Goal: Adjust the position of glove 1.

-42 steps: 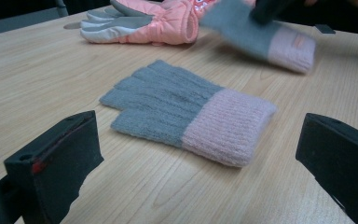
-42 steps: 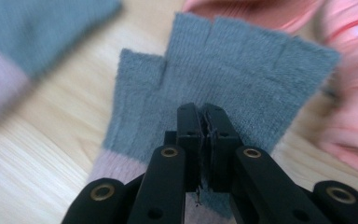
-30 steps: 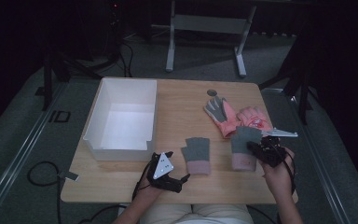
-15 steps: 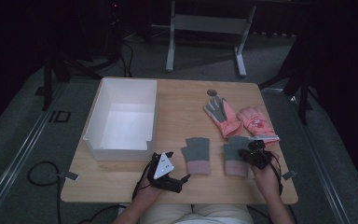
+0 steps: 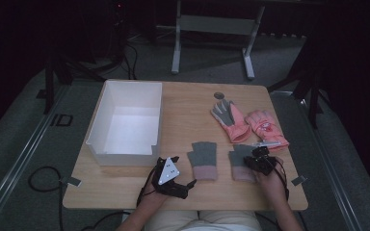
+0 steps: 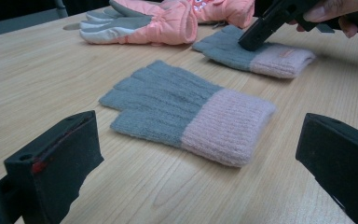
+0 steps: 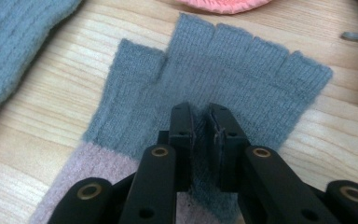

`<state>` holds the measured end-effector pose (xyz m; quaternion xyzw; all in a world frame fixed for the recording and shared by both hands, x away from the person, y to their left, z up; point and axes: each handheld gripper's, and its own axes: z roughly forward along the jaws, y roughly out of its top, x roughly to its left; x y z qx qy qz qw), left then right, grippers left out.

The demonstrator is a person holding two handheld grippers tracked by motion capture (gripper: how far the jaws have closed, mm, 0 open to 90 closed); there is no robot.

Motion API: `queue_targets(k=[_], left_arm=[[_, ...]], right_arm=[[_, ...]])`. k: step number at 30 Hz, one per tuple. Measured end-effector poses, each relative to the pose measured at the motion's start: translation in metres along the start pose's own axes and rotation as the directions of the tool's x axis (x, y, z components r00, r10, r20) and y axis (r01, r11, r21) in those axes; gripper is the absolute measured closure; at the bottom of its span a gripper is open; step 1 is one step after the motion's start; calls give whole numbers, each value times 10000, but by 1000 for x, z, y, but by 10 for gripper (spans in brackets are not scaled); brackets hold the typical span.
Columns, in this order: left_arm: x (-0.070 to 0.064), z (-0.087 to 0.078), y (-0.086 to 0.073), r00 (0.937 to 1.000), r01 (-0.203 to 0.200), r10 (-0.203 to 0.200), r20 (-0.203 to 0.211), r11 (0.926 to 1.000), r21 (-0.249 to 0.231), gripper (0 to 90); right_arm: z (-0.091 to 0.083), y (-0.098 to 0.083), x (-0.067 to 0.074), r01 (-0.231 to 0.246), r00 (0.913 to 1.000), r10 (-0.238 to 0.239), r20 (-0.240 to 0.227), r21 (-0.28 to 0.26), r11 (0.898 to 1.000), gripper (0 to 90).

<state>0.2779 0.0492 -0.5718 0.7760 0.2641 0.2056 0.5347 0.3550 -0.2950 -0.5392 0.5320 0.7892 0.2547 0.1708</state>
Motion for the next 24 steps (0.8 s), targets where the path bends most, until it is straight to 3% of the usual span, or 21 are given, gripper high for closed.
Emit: queue_targets(k=[3,6,8,10,12,20,24], left_arm=[[0,0,0,10000,-49,49,-21,10000,13,0],[0,0,0,10000,-30,30,-16,10000,15,0],[0,0,0,10000,43,-43,-4,10000,-10,0],[1,0,0,10000,58,-58,5,10000,-1,0],[1,0,0,10000,32,-32,7,10000,2,0],[0,0,0,10000,-23,23,-12,10000,43,0],[0,0,0,10000,-38,38,-28,10000,25,0]], right_arm=[[-4,3,-1,37,9999,-37,-99,7,10000,764],[-13,6,-5,421,9990,-424,-169,-167,9990,716],[-18,9,-9,890,9923,-927,-818,-468,9949,669],[-22,10,-10,1435,9843,-1481,-959,-530,9882,635],[-23,11,-13,1642,9802,-1672,-1057,-365,9858,627],[-18,9,-17,1518,9795,-1529,-1308,-186,9882,595],[-7,3,-13,1665,9810,-1640,-1039,159,9859,597]])
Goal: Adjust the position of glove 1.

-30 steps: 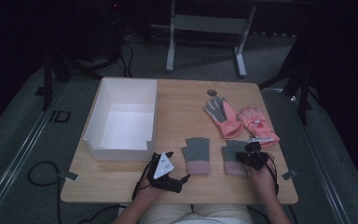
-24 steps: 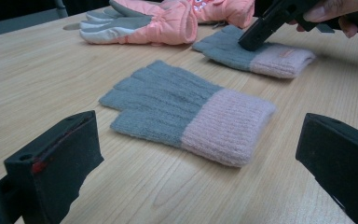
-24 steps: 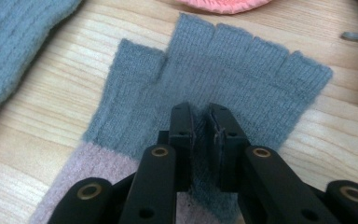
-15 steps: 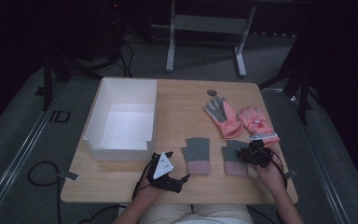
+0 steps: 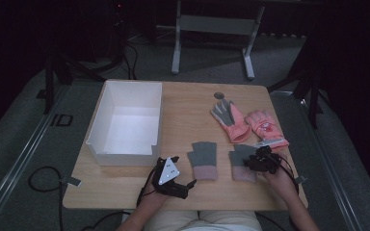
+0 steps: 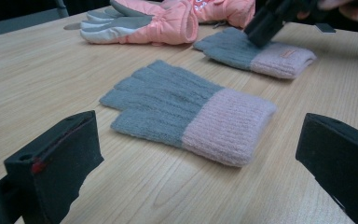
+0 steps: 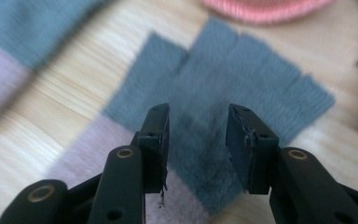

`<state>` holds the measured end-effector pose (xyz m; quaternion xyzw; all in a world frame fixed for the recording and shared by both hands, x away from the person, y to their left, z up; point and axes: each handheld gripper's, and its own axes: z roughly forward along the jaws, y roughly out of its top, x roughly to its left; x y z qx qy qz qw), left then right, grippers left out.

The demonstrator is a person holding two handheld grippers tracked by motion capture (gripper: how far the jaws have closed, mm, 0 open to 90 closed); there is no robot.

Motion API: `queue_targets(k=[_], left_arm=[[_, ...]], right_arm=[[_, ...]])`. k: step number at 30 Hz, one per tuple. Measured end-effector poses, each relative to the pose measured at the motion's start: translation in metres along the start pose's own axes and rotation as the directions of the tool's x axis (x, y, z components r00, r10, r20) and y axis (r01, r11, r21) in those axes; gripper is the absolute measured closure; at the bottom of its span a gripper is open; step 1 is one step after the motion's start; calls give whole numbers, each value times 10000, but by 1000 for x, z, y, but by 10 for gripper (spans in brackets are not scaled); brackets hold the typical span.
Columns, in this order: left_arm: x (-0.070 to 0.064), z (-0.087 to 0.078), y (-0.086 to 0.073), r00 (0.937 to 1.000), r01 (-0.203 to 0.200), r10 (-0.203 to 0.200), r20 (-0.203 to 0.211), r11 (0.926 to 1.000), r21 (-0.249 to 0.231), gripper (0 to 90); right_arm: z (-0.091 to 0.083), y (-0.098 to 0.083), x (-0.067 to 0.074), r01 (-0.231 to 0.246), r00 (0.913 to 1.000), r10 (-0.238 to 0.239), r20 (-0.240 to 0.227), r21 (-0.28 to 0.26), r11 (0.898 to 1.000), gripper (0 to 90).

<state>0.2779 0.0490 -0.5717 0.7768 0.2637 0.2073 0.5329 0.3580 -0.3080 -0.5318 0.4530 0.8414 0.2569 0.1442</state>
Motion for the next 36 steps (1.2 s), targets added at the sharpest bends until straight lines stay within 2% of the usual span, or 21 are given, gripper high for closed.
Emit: queue_targets(k=[1,2,7,12,14,18,23,27,33,36], left_arm=[[0,0,0,10000,1,-1,4,10000,-2,0],[0,0,0,10000,1,-1,5,10000,-1,0],[0,0,0,10000,13,-13,9,10000,-15,0],[0,0,0,10000,43,-42,17,10000,-34,0],[1,0,0,10000,87,-87,15,9999,-52,0],[1,0,0,10000,84,-84,18,10000,-41,0],[2,0,0,9998,180,-180,42,9998,-60,0],[1,-1,0,9999,92,-91,77,9999,-84,0],[3,-2,-1,9996,231,-228,137,9995,-212,0],[6,-2,-1,9986,507,-504,163,9984,-243,0]], right_arm=[[5,-3,2,100,9998,-103,160,170,9998,601],[5,-4,3,122,9996,-122,255,-1,9999,615],[6,-4,11,289,9968,-294,749,83,9995,797],[5,-5,15,25,9945,-17,1045,-74,10000,845],[3,-5,16,-221,9952,229,947,-96,9997,854],[-15,-1,21,-248,9970,278,727,-412,9988,854],[-48,20,25,-122,9985,177,526,-1021,9947,855],[-66,40,33,75,9988,-5,483,-1453,9894,854],[-76,67,51,365,9993,-346,130,-1922,9807,853],[-75,79,65,442,9984,-509,-258,-2127,9761,853]])
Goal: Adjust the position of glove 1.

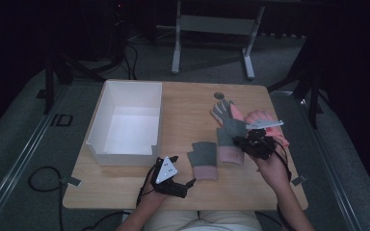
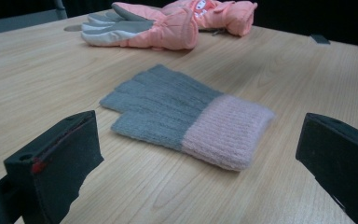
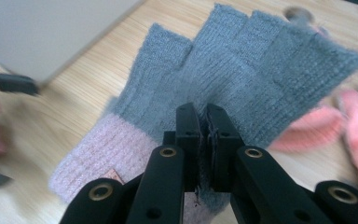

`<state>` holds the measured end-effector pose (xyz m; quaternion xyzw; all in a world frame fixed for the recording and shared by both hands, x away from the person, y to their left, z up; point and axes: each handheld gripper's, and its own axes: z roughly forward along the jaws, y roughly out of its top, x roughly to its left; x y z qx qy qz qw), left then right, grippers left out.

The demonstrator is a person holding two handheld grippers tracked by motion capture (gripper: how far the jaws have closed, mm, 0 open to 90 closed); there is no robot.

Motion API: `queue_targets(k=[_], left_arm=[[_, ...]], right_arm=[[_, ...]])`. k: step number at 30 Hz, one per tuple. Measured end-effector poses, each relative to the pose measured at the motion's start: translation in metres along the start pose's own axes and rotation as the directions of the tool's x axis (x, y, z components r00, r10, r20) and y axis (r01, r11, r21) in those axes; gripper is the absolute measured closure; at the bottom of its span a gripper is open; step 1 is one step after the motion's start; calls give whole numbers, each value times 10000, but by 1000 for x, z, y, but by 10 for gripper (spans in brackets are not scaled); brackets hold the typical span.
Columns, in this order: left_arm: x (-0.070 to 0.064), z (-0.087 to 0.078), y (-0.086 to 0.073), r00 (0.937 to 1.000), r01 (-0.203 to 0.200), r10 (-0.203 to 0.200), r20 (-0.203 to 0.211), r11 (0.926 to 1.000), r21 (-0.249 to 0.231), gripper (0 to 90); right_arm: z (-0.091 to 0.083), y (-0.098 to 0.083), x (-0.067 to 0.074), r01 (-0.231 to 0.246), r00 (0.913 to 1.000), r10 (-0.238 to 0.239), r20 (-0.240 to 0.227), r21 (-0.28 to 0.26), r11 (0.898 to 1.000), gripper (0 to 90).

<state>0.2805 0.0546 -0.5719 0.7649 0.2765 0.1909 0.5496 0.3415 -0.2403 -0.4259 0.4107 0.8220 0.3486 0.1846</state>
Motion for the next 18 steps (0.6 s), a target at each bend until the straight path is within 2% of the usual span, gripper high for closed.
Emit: queue_targets(k=[2,6,18], left_arm=[[0,0,0,10000,35,-35,-12,10000,3,0],[-2,1,0,9997,-241,241,-18,9997,77,0],[-4,1,1,9986,-517,515,142,9985,158,0]], right_arm=[[5,6,9,116,9998,-117,-188,-84,9999,853],[22,11,22,406,9983,-399,-426,160,9990,852],[67,-7,38,614,9923,-496,-1137,1035,9927,850]])
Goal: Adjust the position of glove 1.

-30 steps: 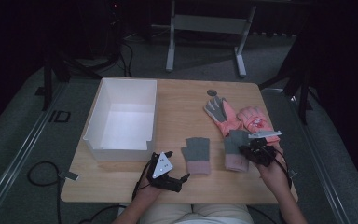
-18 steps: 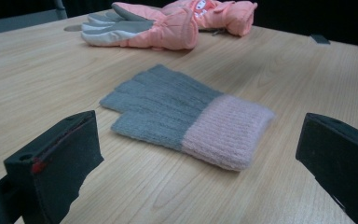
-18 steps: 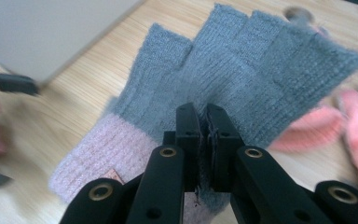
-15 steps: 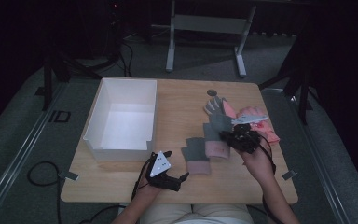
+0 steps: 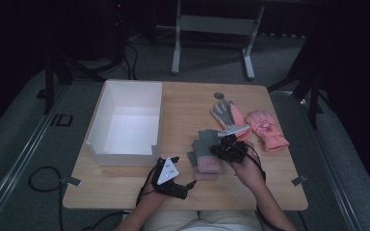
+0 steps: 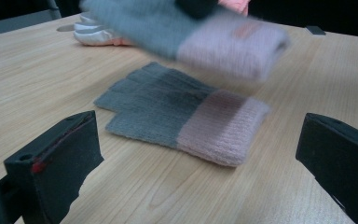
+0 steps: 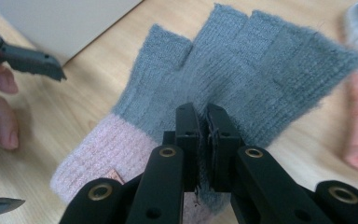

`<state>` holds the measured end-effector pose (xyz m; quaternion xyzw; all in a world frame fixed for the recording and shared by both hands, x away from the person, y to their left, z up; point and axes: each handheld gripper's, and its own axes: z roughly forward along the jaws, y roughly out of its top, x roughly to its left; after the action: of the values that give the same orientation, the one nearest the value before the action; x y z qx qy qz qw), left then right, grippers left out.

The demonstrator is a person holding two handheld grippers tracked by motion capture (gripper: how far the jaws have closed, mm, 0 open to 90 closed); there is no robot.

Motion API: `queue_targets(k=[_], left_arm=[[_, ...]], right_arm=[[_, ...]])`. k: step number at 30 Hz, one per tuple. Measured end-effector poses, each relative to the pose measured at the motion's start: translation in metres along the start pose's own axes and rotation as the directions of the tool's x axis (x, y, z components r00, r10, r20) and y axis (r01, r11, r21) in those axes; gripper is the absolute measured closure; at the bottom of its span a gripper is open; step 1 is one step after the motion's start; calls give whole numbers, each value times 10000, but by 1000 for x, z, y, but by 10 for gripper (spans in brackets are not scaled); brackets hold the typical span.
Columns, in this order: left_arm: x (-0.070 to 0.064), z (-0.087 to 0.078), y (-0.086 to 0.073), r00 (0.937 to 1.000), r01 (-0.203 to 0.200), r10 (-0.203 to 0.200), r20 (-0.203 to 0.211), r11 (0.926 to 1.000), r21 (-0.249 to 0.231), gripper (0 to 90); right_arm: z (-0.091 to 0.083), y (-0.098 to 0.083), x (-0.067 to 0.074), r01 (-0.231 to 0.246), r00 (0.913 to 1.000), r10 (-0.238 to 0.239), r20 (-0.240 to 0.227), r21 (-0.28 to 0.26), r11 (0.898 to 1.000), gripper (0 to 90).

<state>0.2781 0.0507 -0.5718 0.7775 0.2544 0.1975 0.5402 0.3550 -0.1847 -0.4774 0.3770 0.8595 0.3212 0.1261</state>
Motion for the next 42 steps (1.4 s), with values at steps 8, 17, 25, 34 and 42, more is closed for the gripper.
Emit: queue_targets(k=[8,17,25,34,42], left_arm=[[-1,0,0,9999,-112,113,52,9999,-30,0],[1,0,0,9998,112,-112,-185,9999,33,0],[-1,0,0,9997,-87,88,-246,10000,21,0],[-1,1,0,9997,-13,14,-238,10000,29,0],[-1,2,1,9995,18,-13,-301,9998,183,0]], right_arm=[[25,-8,6,161,9997,-151,-197,559,9983,847],[39,-14,4,118,9993,-88,-351,846,9963,842],[46,-18,1,50,9992,-7,-411,1039,9946,832],[47,-17,2,121,9989,-75,-461,1005,9949,819],[54,-21,0,186,9984,-129,-551,1032,9945,751]])
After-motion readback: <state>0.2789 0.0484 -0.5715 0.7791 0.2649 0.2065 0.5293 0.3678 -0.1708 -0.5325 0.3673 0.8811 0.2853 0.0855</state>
